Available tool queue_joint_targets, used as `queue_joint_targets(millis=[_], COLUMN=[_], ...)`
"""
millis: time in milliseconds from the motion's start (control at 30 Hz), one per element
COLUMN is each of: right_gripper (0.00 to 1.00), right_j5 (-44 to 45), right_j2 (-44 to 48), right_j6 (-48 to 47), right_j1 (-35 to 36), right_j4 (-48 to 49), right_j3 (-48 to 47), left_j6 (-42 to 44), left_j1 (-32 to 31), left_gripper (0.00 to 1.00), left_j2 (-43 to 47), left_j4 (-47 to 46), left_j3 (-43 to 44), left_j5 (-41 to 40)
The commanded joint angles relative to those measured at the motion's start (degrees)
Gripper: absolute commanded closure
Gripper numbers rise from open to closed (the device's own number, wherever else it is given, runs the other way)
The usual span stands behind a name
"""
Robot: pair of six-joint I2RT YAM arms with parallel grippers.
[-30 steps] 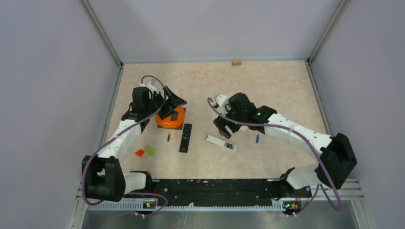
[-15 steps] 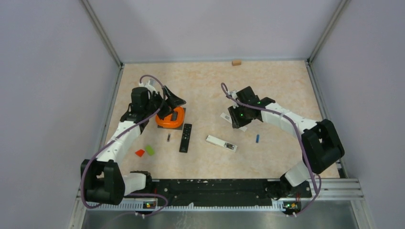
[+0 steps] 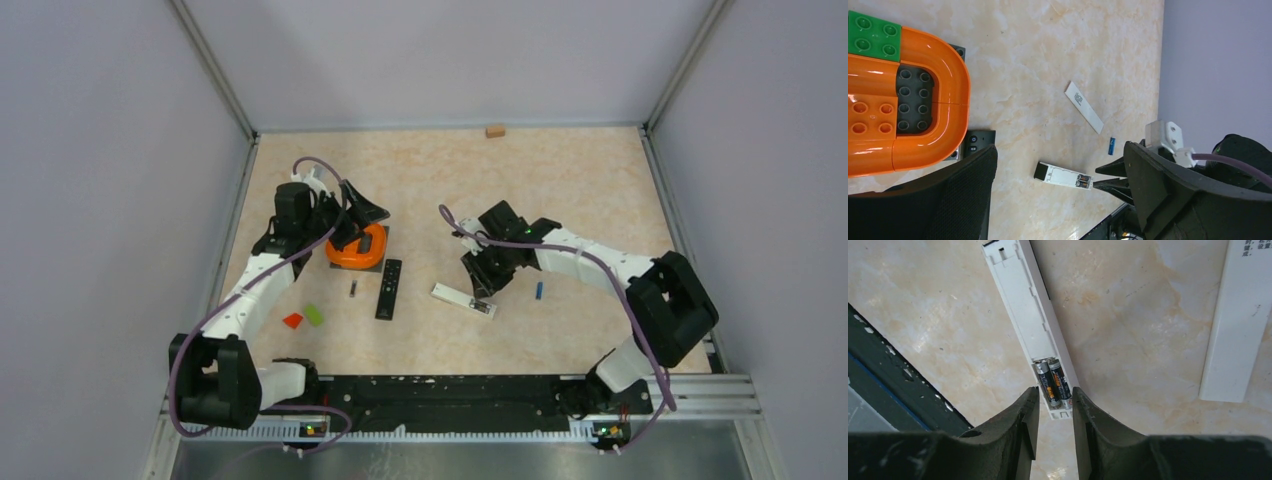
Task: Load the batteries into the remote control
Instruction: Pick up the battery cover at the center of the board.
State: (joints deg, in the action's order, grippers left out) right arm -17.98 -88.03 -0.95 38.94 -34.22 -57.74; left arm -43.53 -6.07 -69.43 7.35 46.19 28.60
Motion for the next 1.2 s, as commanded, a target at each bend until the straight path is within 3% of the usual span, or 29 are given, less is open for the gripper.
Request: queue_joint_targets(millis=[0,433,1067,1167], right_gripper=[0.69,0.83,0.8,0.75], right_j5=[2.76,7.21,15.05,14.64], right_j2=[-3.1,-4.91,-5.94,-3.43], right_j6=[-1.43,-2.57,-2.76,-1.19], right_j1=[1.24,3.1,5.88,5.8], right_j4=[-0.79,-1.81,-1.89,-0.76], right_j3=[-0.97,0.03,0.02,-1.05], left_j6=[0.5,0.25,0.15,0.41], left_j1=[0.26,0.26,0.26,0.26], left_gripper=[0.01,0.01,0.01,0.01], left_j2=[-0.02,-0.35,-0.18,0.13], left_j4=[-1.57,-1.73,-1.78,-1.57], left_j3=[1.8,1.59,1.44,1.39], left_j5=[0.57,0.58,0.84,0.29])
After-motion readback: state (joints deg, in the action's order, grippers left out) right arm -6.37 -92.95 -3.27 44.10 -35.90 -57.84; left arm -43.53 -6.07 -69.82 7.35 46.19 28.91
